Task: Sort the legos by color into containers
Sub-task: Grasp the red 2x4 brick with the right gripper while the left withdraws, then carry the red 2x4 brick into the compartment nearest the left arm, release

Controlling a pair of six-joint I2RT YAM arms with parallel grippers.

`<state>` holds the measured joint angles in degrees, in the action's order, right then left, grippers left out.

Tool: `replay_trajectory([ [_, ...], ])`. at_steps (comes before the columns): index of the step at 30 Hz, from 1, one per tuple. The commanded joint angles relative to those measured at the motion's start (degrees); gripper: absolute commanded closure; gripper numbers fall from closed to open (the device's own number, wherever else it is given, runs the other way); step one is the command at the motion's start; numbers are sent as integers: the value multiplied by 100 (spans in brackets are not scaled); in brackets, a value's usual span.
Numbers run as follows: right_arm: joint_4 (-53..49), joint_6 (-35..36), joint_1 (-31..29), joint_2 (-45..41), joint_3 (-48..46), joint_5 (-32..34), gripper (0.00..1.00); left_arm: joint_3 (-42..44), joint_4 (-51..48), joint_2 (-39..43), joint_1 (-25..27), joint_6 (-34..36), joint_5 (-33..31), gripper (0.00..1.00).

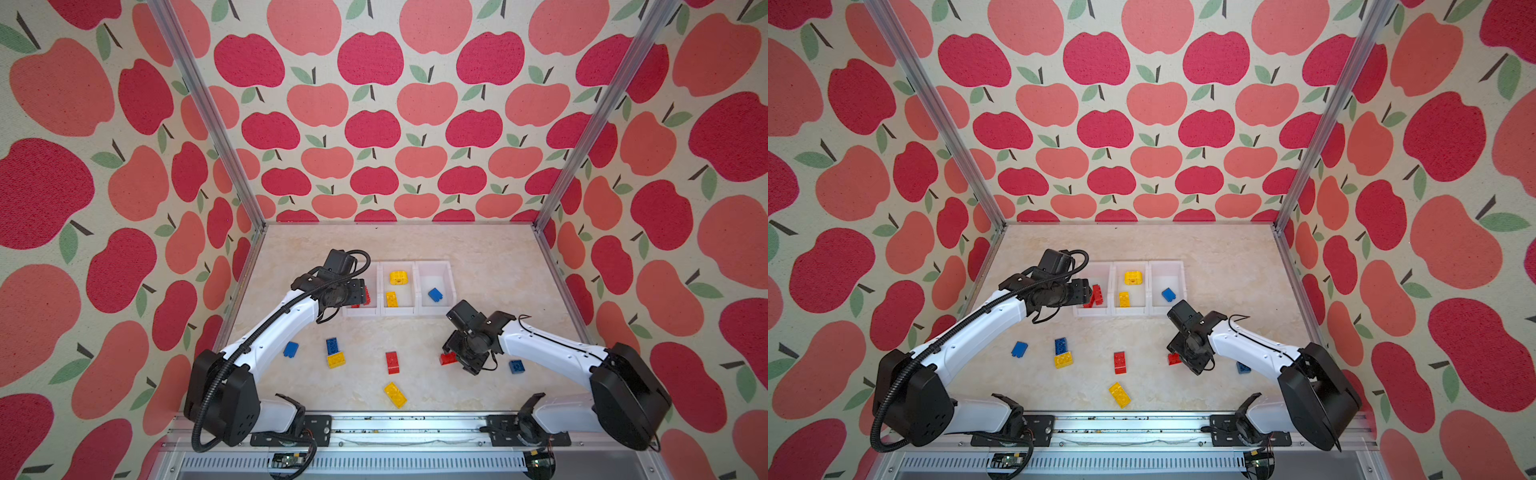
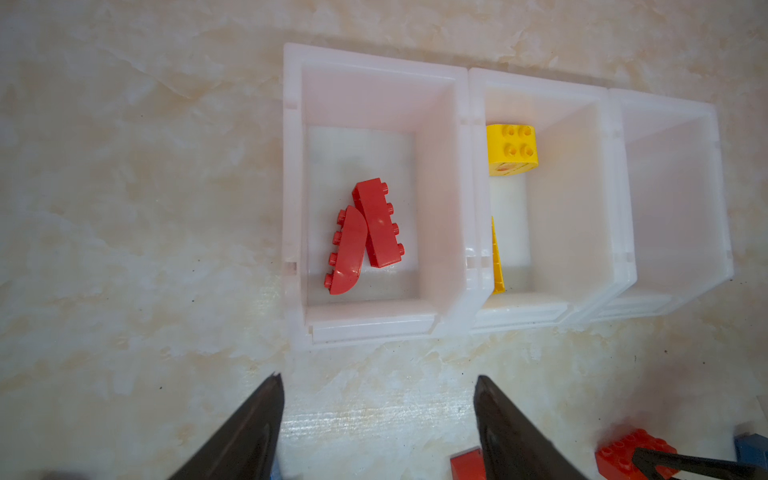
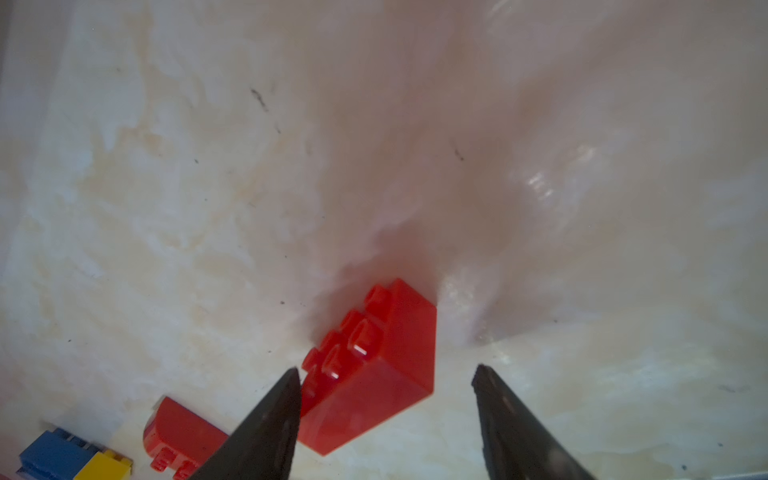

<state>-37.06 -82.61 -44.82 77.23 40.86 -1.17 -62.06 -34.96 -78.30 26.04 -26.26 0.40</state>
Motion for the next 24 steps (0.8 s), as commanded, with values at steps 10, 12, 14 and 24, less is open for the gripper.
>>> replay_trajectory([
  [10, 370, -352, 35, 252, -9, 315, 45, 242, -231, 395, 15, -97, -171, 24],
  [12, 367, -339, 35, 276, 17, 319, 50, 313, -231, 488, 7, -116, -202, 23],
  [14, 341, -313, 35, 299, 64, 328, 54, 390, -224, 584, -11, -148, -199, 23],
  [24, 95, 191, 2, 516, 540, 266, 73, 813, -282, 1090, -165, -319, -165, 21],
])
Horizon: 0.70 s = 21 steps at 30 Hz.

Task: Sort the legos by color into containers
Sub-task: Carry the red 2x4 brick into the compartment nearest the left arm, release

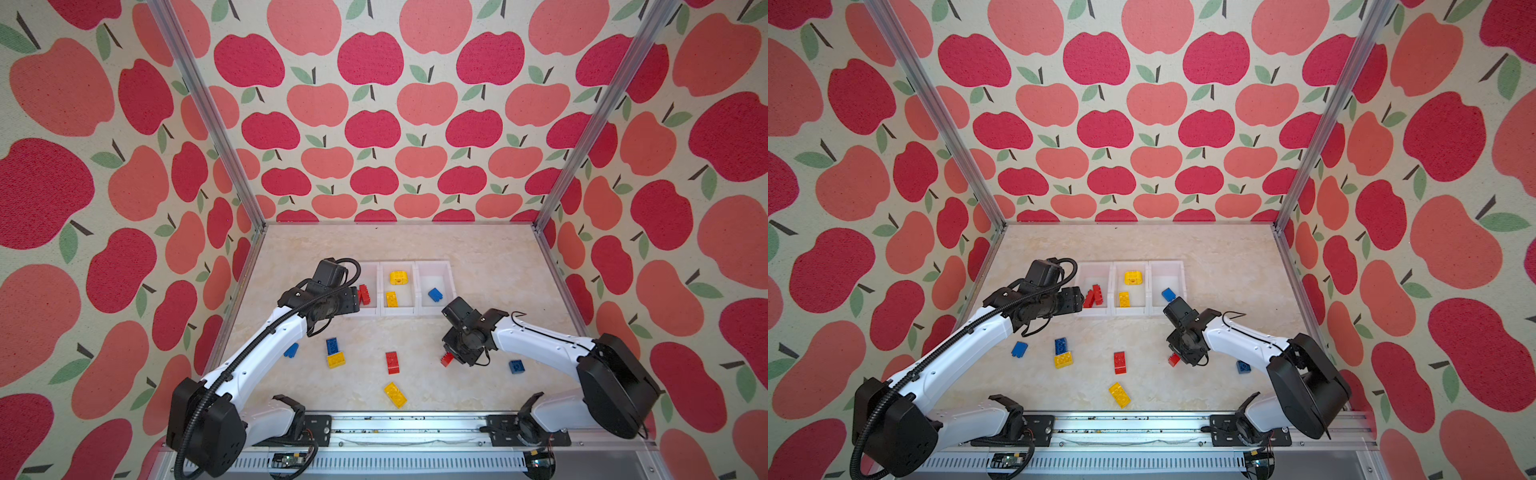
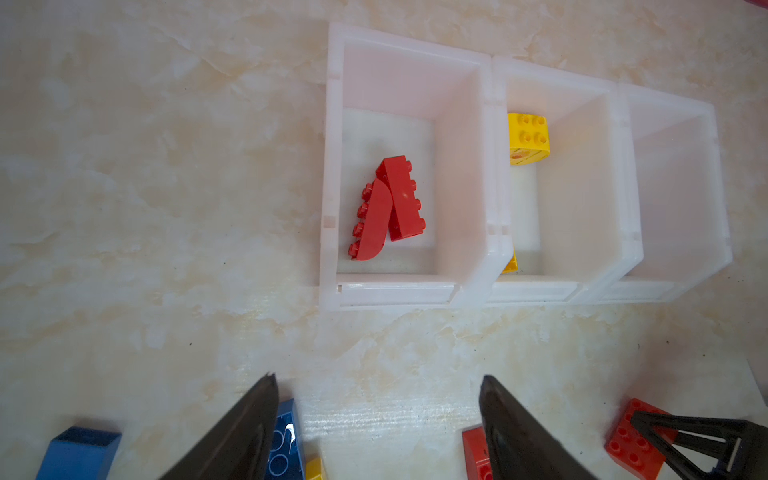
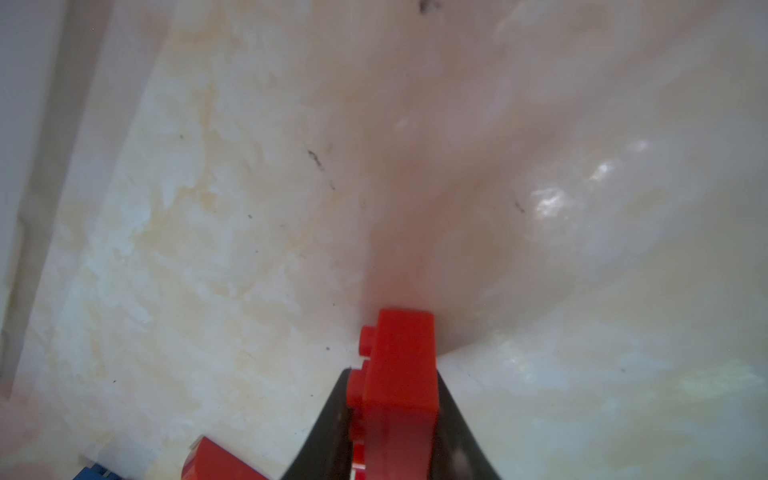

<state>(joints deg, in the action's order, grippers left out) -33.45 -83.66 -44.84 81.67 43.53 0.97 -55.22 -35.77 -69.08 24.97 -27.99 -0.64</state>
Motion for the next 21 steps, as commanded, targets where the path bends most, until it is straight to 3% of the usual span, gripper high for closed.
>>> replay_trajectory([
  [1, -295, 419, -7, 107, 369, 44, 73, 192, -211, 225, -83, -171, -44, 21],
  [9, -469, 1976, -193, 649, 1539, -234, 73, 552, -274, 649, -296, -268, 69, 19],
  [21, -1292, 4241, -865, 2289, 4566, -311, 73, 915, -308, 1140, -647, -330, 310, 16],
])
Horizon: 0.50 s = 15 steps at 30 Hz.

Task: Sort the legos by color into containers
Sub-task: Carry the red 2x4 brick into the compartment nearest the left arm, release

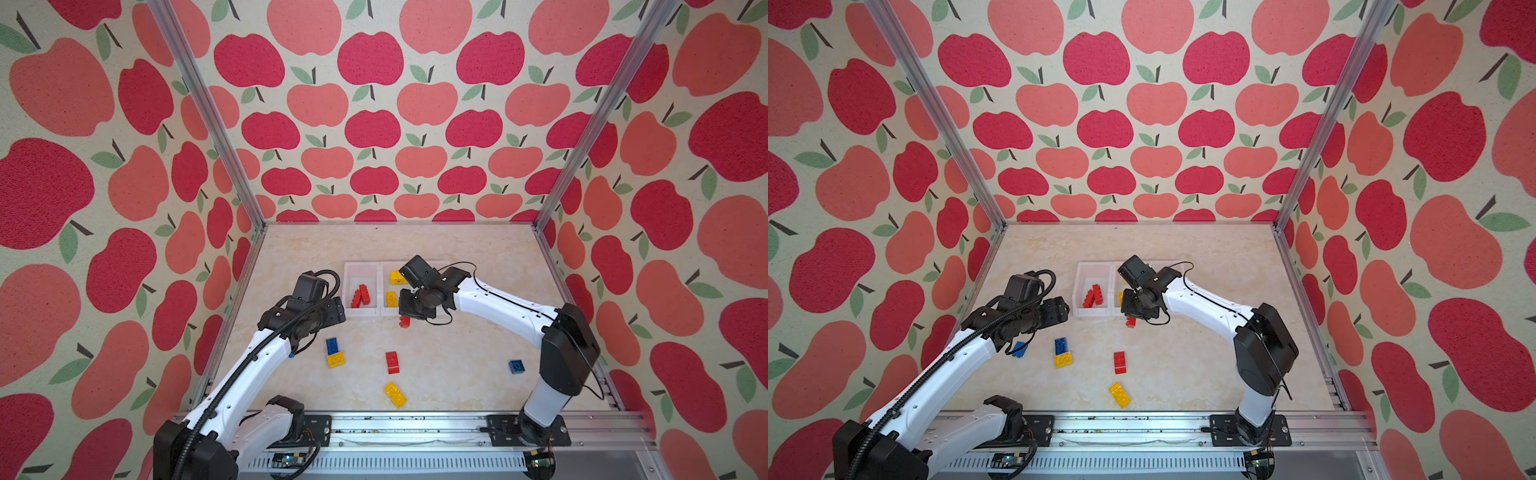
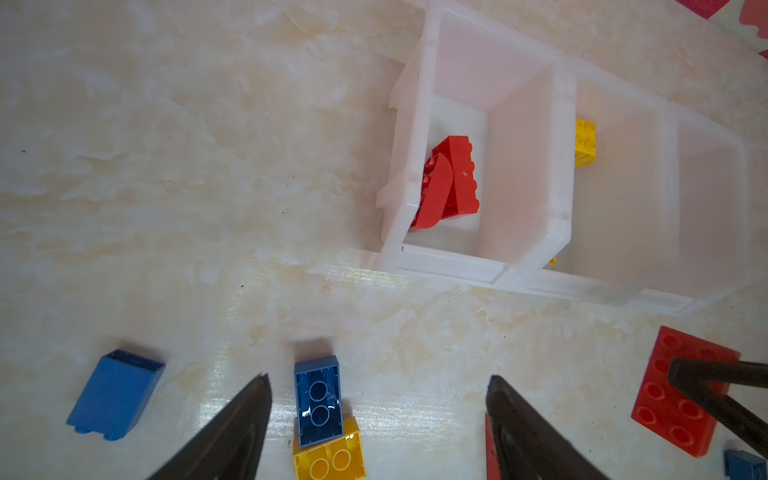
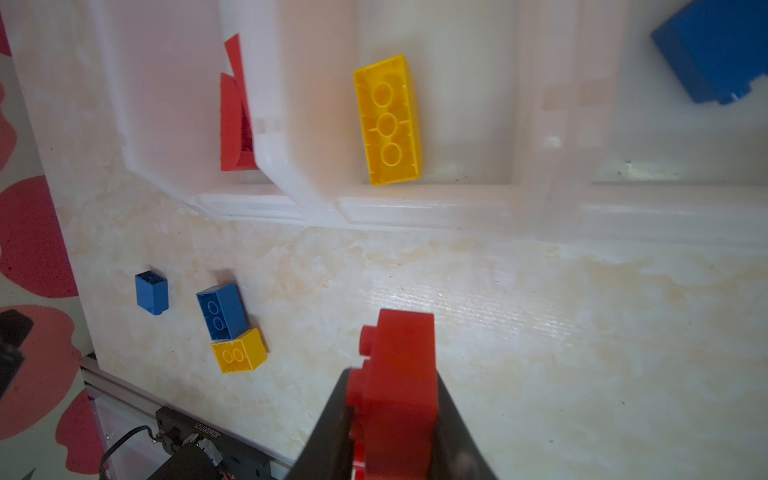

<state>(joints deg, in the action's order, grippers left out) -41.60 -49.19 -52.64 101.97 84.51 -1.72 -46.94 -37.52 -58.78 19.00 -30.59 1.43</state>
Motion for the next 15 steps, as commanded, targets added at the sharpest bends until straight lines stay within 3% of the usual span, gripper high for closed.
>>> replay_trajectory([
  [1, -527, 929, -112, 394, 695, -41, 73, 105, -133, 130, -63, -79, 101, 16],
  [15, -1480, 2015, -203, 2300, 3716, 269, 73, 227, -195, 359, -185, -105, 129, 15],
])
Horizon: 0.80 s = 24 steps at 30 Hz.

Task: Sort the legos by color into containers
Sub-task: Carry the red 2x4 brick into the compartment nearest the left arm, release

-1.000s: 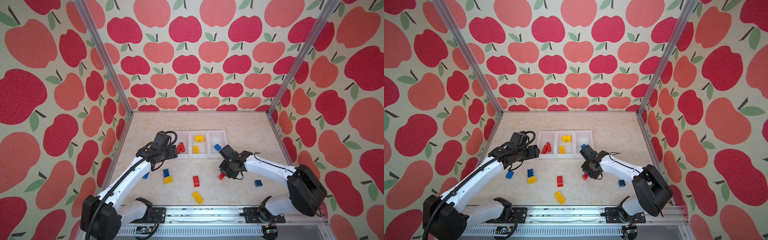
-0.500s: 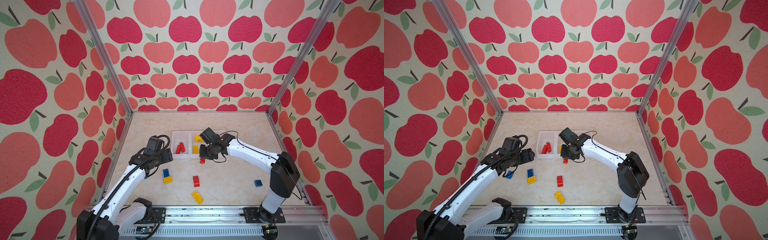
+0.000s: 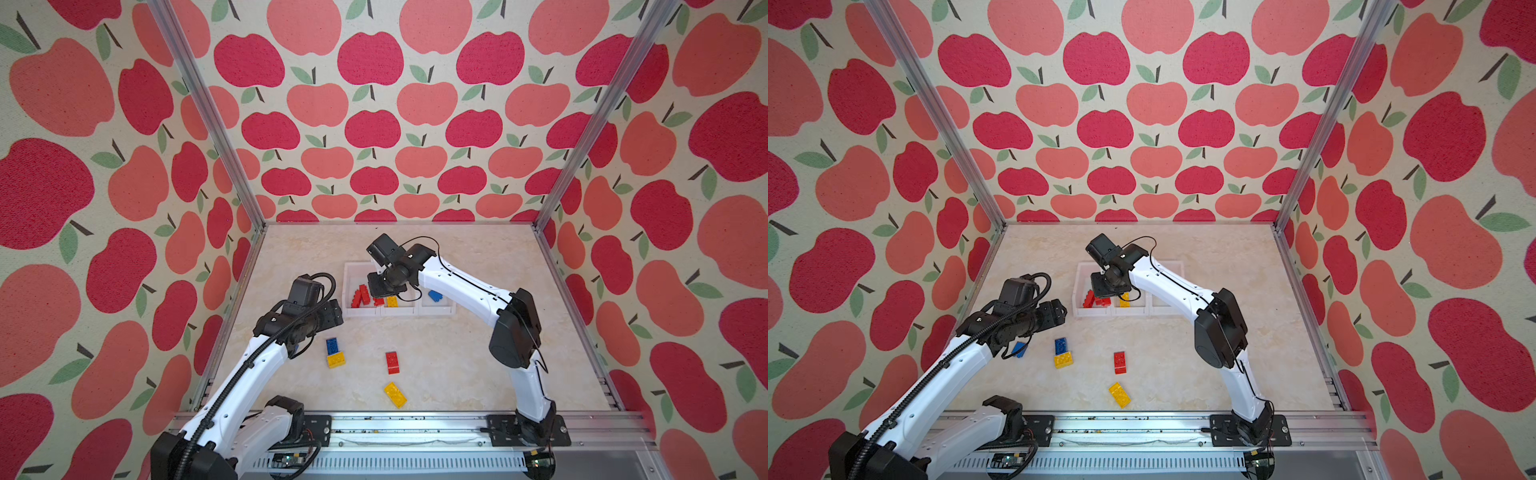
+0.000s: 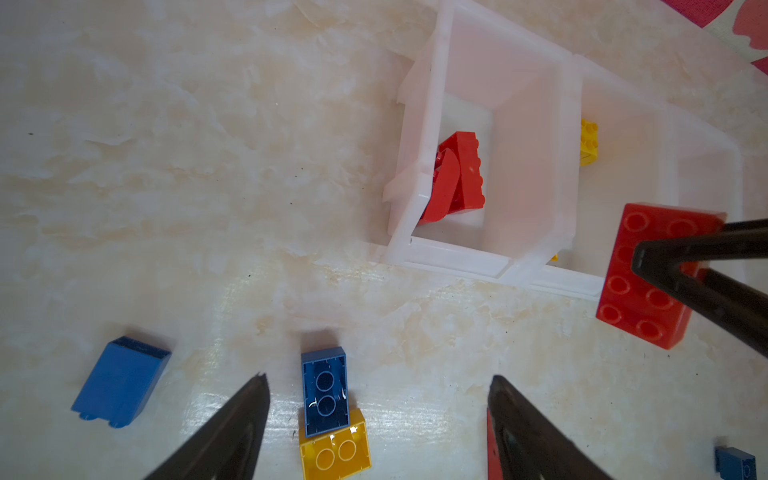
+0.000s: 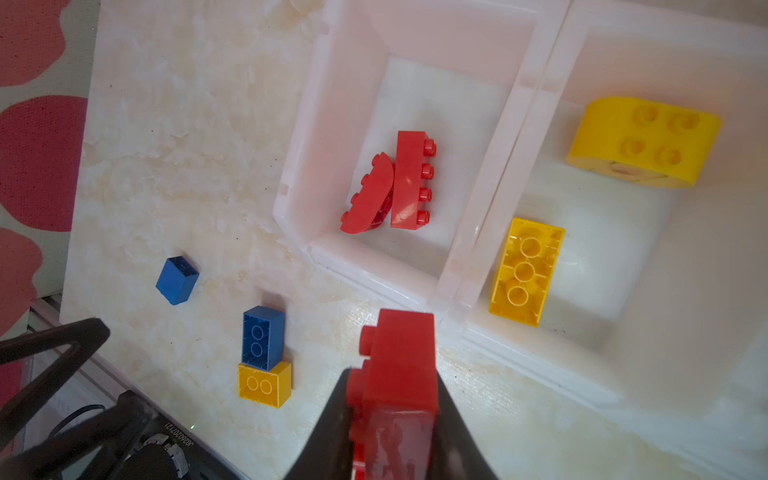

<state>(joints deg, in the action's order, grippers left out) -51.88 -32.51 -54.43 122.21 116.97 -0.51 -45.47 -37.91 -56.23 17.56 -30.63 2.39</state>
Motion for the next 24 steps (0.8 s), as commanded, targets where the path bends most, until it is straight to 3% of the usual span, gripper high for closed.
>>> replay_trajectory([
  [1, -525, 372, -23, 430, 698, 166, 73, 82, -163, 115, -46, -100, 33, 15],
  [9, -1060, 490, 19, 1448, 2180, 413, 72, 118, -260, 223, -86, -114, 9, 14],
  [19, -962, 419, 187, 1806, 2304, 543, 70, 144, -375, 343, -104, -154, -20, 13],
  [24, -973, 430, 214, 1846, 2307, 565, 59, 135, -401, 358, -104, -166, -31, 13],
])
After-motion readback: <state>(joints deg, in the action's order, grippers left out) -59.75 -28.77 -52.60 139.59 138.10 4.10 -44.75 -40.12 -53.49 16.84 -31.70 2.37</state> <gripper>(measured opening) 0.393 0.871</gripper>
